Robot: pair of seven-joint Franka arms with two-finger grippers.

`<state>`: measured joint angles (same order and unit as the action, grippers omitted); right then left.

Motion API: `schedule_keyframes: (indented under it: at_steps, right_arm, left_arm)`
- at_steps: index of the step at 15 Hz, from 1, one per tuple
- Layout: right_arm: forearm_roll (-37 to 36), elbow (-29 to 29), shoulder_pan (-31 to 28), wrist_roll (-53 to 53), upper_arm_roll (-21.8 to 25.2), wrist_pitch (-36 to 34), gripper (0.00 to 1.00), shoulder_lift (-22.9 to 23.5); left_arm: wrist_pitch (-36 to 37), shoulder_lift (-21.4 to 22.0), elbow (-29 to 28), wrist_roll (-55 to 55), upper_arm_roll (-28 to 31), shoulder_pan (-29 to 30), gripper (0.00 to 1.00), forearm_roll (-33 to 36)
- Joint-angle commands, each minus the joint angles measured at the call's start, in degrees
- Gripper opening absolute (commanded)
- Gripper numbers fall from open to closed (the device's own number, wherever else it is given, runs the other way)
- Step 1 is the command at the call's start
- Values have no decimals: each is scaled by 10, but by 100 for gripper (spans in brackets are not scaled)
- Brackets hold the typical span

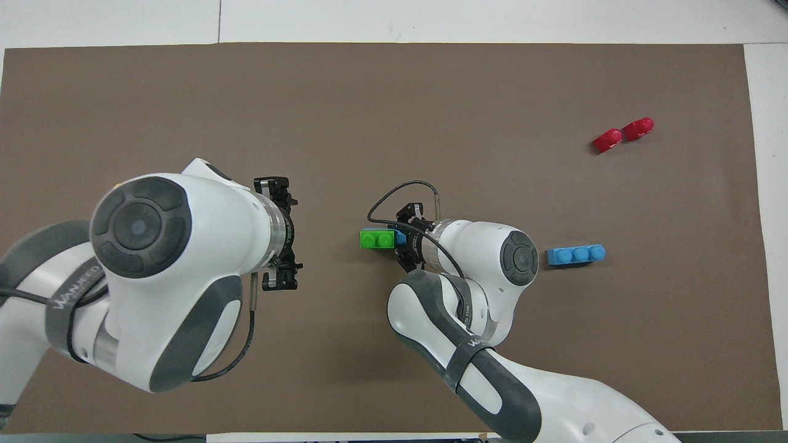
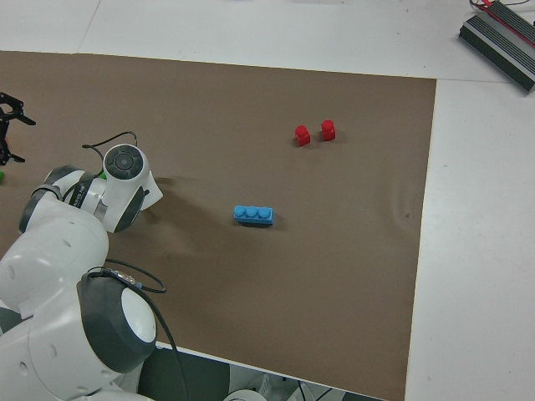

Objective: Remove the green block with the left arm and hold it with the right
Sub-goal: 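Move the left gripper toward the green end beside the right gripper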

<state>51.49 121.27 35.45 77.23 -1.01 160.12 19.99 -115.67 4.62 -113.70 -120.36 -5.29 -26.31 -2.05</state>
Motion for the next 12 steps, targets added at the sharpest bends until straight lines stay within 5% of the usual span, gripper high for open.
schedule_keyframes:
  at_steps: [1,12]
  right_arm:
    - [13,45,4,-38,1,6,0,15]
    - [13,45,6,-38,1,7,0,15]
  left_arm:
    - [-81,21,-76,-36,6,-34,100,6]
    - [-244,-43,-120,-132,6,-84,100,51]
